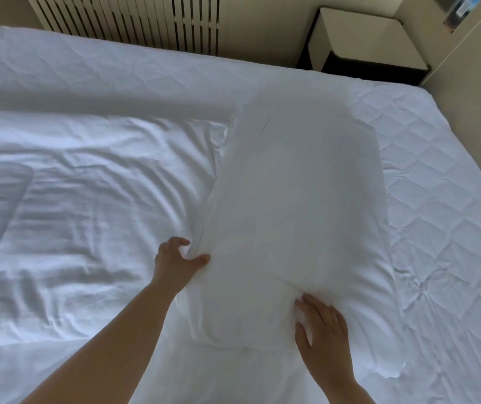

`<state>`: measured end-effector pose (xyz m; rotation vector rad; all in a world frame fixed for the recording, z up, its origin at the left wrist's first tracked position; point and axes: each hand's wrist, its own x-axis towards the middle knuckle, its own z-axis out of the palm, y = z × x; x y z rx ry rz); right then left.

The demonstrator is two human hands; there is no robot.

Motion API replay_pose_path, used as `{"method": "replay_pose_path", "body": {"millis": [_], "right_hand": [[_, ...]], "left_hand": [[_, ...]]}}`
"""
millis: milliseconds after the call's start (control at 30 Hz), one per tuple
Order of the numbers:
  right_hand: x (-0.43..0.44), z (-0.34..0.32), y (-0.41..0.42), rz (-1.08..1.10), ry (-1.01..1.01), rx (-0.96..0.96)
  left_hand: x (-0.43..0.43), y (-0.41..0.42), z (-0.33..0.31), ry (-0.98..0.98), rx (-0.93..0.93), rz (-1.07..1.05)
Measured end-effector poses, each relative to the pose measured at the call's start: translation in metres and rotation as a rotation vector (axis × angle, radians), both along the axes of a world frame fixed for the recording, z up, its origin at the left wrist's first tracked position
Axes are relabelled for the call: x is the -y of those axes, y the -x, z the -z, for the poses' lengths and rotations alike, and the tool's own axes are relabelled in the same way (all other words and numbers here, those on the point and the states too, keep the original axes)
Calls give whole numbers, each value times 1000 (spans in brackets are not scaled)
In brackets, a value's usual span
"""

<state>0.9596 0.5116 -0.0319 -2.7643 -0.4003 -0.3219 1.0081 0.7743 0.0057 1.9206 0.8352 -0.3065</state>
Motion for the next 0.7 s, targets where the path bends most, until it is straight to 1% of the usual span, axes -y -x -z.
{"method": "replay_pose_path", "body": {"millis": [100,200,300,367,467,533,633,700], "right_hand": [[-9,-10,-16,138,-76,32],[-16,-19,-33,189,-109,66],[-16,-21,-44,240,-91,58],[-15,-20,-47,294,-95,12],[-14,-22,-46,354,-109,-47],[-14,-28,-47,380,-139,-88],[-23,-43,-56,373,-176,-178],[-37,-59,-65,303,-200,-170]], "left_hand": [[1,-23,0,250,-2,-36],[9,-36,3,388,-44,17],[28,-36,7,580,-40,31],[40,-33,10,667,-120,57],[49,-26,7,721,-187,124],[48,-24,-1,712,-128,95],[27,-29,-34,646,96,34],[1,-34,-70,569,254,-29]]}}
